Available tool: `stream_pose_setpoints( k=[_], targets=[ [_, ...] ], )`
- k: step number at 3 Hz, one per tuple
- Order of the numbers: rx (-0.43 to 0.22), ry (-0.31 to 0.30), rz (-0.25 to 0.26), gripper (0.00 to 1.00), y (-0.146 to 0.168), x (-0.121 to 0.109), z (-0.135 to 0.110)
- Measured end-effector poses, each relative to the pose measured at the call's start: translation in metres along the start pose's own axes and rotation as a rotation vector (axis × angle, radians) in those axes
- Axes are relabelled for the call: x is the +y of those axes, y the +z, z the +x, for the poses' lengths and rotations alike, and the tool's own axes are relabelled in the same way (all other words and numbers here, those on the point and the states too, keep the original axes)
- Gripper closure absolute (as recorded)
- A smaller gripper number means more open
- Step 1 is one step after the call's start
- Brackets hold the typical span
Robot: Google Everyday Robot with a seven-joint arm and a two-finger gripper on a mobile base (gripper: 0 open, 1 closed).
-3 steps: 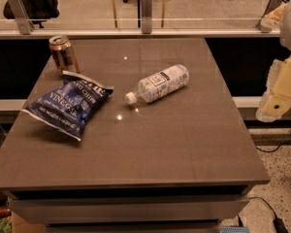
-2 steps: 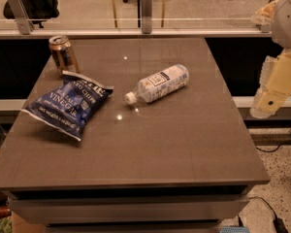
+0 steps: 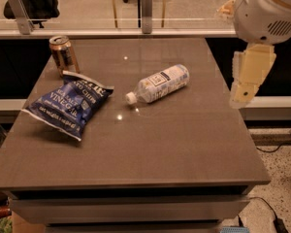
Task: Pick blue plastic bottle
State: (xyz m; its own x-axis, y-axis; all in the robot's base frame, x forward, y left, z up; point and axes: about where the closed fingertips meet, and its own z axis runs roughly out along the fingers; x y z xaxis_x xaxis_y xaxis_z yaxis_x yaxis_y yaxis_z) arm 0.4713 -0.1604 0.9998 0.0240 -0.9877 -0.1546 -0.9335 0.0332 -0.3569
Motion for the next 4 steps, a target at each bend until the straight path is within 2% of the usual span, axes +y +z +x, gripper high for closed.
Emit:
stream_pose_setpoints(
  k=[2,3,4],
  targets=[
    [0.072,-0.228,-0.035,0.00,0.040,-0.016,-0.036],
    [0.120,-0.358,-0.079,0.00,0.074,-0.023,-0.055],
    [0.152,-0.442,-0.110,0.00,0.097,-0.029,-0.065]
  ],
)
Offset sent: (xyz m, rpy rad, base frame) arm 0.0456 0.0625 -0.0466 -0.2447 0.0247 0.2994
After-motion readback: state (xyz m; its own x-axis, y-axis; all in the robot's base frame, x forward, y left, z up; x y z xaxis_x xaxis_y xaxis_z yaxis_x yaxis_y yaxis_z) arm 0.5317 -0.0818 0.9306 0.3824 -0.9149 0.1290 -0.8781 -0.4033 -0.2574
